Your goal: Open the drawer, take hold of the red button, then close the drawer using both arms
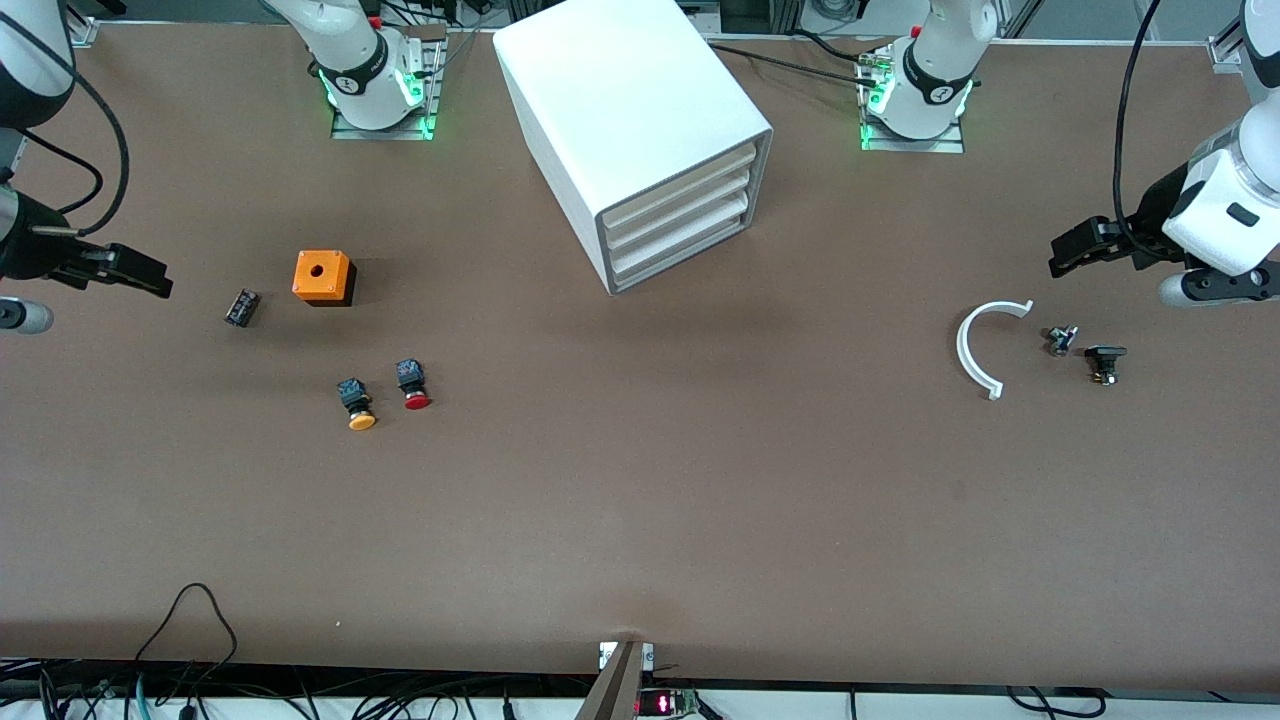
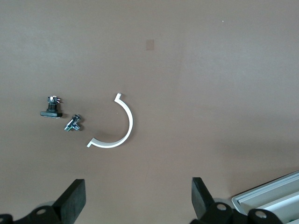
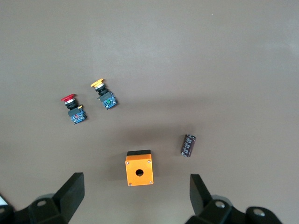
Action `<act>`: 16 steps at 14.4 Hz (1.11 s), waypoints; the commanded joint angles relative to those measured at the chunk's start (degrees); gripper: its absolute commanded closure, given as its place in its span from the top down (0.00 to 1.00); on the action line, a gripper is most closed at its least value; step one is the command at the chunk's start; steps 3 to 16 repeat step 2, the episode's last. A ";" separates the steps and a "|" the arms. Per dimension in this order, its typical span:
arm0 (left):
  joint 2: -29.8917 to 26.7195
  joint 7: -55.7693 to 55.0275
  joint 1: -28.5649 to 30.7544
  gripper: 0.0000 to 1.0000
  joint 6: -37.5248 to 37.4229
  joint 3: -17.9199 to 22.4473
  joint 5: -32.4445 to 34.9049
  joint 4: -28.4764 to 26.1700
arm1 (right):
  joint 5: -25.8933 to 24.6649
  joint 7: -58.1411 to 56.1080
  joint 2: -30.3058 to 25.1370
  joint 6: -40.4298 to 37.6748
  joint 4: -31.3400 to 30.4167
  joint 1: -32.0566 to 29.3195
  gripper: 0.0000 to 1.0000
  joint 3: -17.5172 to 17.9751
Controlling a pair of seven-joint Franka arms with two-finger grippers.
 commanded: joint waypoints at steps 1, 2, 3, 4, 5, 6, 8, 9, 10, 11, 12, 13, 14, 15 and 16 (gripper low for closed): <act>0.73 0.72 0.72 1.00 -1.54 -0.59 -0.25 1.83 | 0.42 -1.82 -2.83 2.10 -3.68 0.02 1.00 -0.50; 0.73 0.72 0.72 1.00 -1.54 -0.59 -0.25 1.92 | 0.42 -1.82 -2.92 2.19 -3.68 0.11 1.00 -0.50; 0.73 0.72 0.72 1.00 -1.54 -0.59 -0.25 1.92 | 0.42 -1.82 -2.92 2.19 -3.68 0.11 1.00 -0.50; 0.73 0.72 0.72 1.00 -1.54 -0.59 -0.25 1.92 | 0.42 -1.82 -2.92 2.19 -3.68 0.11 1.00 -0.50; 0.73 0.72 0.72 1.00 -1.54 -0.59 -0.25 1.92 | 0.42 -1.82 -2.92 2.19 -3.68 0.11 1.00 -0.50; 0.73 0.72 0.72 1.00 -1.54 -0.59 -0.25 1.92 | 0.42 -1.82 -2.92 2.19 -3.68 0.11 1.00 -0.50; 0.73 0.72 0.72 1.00 -1.54 -0.59 -0.25 1.92 | 0.42 -1.82 -2.92 2.19 -3.68 0.11 1.00 -0.50; 0.73 0.72 0.72 1.00 -1.54 -0.59 -0.25 1.92 | 0.42 -1.82 -2.92 2.19 -3.68 0.11 1.00 -0.50; 0.73 0.72 0.72 1.00 -1.54 -0.59 -0.25 1.92 | 0.42 -1.82 -2.92 2.19 -3.68 0.11 1.00 -0.50; 0.73 0.72 0.72 1.00 -1.54 -0.59 -0.25 1.92 | 0.42 -1.82 -2.92 2.19 -3.68 0.11 1.00 -0.50; 0.73 0.72 0.72 1.00 -1.54 -0.59 -0.25 1.92 | 0.42 -1.82 -2.92 2.19 -3.68 0.11 1.00 -0.50; 0.73 0.72 0.72 1.00 -1.54 -0.59 -0.25 1.92 | 0.42 -1.82 -2.92 2.19 -3.68 0.11 1.00 -0.50; 0.73 0.72 0.72 1.00 -1.54 -0.59 -0.25 1.92 | 0.42 -1.82 -2.92 2.19 -3.68 0.11 1.00 -0.50; 0.73 0.72 0.72 1.00 -1.54 -0.59 -0.25 1.92 | 0.42 -1.82 -2.92 2.19 -3.68 0.11 1.00 -0.50; 0.73 0.72 0.72 1.00 -1.54 -0.59 -0.25 1.92 | 0.42 -1.82 -2.92 2.19 -3.68 0.11 1.00 -0.50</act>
